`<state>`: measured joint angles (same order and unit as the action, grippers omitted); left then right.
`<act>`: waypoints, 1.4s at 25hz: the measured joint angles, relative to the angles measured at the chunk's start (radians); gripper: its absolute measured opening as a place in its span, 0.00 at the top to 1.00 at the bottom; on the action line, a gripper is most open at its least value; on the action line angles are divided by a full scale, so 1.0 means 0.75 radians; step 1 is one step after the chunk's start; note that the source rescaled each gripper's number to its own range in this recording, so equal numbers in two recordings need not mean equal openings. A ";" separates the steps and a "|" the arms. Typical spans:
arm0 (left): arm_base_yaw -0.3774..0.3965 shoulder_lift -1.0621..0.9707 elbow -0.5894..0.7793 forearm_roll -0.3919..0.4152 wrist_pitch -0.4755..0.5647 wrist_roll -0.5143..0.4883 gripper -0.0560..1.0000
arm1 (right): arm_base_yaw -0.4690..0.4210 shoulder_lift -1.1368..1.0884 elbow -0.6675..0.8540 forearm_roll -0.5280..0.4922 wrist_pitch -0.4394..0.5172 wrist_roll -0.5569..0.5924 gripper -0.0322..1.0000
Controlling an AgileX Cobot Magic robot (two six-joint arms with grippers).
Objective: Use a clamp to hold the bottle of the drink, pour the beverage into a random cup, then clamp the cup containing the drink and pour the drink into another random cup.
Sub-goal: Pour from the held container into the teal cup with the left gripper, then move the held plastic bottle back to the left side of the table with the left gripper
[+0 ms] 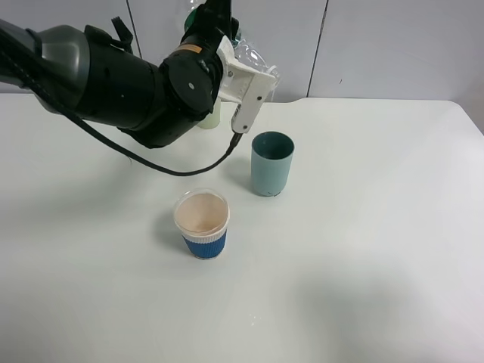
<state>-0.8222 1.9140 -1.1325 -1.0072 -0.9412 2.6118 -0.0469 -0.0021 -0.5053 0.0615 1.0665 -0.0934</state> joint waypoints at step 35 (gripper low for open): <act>0.498 -0.521 0.515 0.659 0.495 -2.450 0.91 | 0.000 0.000 0.000 0.000 0.000 0.004 0.00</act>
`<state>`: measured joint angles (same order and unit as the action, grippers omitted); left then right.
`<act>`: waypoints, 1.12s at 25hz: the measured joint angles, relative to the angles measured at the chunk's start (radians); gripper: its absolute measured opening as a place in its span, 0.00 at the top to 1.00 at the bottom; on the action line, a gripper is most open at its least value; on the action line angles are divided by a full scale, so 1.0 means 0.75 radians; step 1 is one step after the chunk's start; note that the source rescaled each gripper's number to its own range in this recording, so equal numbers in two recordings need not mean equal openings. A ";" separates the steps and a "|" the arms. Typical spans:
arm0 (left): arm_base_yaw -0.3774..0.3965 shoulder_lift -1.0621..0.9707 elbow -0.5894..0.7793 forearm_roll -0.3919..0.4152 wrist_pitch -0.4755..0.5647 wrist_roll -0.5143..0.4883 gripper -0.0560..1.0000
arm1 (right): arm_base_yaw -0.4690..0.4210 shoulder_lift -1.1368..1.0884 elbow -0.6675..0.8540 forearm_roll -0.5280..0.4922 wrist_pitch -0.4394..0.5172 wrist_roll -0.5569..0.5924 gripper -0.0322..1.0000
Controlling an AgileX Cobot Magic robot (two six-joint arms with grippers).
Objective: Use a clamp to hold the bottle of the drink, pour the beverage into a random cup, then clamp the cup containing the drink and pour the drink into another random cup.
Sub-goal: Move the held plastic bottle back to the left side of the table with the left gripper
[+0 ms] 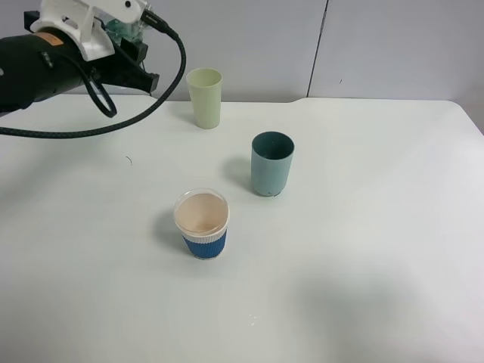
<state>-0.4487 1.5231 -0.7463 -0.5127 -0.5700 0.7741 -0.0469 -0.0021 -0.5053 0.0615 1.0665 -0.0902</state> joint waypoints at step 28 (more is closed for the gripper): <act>0.545 0.009 0.202 1.231 -0.166 -1.406 0.91 | 0.000 0.000 0.000 0.000 0.000 0.000 0.00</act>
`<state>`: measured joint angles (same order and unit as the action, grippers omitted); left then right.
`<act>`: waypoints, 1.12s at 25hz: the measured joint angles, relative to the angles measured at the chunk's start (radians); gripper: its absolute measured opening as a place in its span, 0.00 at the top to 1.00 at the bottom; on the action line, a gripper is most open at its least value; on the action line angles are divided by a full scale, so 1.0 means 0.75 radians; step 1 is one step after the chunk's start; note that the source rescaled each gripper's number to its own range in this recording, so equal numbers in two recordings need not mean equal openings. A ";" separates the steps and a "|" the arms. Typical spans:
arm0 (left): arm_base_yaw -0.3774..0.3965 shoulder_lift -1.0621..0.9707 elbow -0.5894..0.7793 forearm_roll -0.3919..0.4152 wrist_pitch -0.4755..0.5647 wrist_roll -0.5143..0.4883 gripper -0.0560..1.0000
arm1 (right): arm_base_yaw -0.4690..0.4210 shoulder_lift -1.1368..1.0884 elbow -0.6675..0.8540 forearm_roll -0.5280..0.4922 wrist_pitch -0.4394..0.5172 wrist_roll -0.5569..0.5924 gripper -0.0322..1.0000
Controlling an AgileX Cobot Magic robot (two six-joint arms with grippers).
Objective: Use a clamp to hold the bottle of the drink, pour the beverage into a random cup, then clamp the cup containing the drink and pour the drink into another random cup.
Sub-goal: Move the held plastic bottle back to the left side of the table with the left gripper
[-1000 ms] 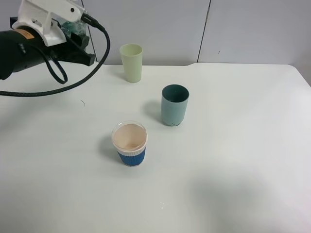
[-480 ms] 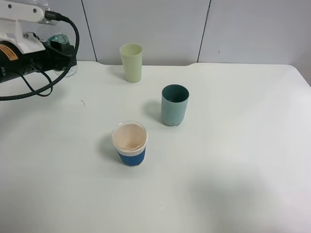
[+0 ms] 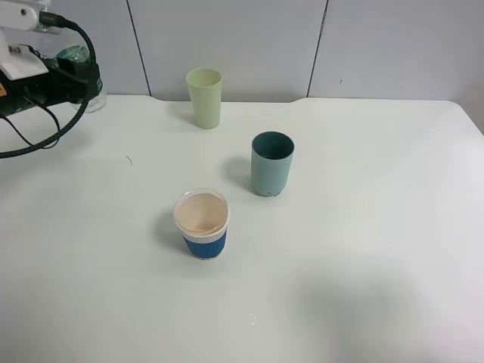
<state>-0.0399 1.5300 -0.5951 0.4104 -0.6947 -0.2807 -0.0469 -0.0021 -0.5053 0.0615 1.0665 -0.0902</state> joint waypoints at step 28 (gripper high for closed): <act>0.039 0.294 0.000 0.066 -0.227 -0.020 0.91 | 0.000 0.000 0.000 0.000 0.000 0.000 0.00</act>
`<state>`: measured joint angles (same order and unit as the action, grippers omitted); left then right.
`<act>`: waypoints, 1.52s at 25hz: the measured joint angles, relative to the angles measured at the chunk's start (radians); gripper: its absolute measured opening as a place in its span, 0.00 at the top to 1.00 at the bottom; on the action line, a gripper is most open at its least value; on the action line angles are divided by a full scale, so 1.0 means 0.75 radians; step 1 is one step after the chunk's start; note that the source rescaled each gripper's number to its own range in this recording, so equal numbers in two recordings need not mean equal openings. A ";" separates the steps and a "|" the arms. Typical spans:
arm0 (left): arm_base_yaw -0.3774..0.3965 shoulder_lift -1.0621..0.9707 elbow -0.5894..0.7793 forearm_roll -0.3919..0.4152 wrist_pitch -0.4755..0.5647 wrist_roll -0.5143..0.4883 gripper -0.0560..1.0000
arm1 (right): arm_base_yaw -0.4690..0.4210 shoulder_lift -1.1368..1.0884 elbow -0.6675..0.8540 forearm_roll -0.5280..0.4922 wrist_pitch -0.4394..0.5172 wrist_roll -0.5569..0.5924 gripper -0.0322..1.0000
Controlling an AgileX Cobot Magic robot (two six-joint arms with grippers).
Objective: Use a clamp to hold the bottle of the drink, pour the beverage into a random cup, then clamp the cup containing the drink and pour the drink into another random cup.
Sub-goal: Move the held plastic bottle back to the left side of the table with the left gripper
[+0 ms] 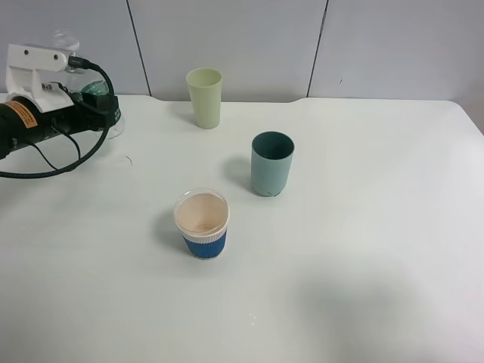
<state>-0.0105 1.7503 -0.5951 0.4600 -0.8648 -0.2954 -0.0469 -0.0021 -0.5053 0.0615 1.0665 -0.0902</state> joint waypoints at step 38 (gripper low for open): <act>0.065 0.260 0.030 0.118 -0.198 0.159 0.91 | 0.000 0.000 0.000 0.000 0.000 0.000 0.00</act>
<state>0.0380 1.9456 -0.5729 0.5485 -1.0131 -0.1761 -0.0469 -0.0021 -0.5053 0.0615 1.0665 -0.0902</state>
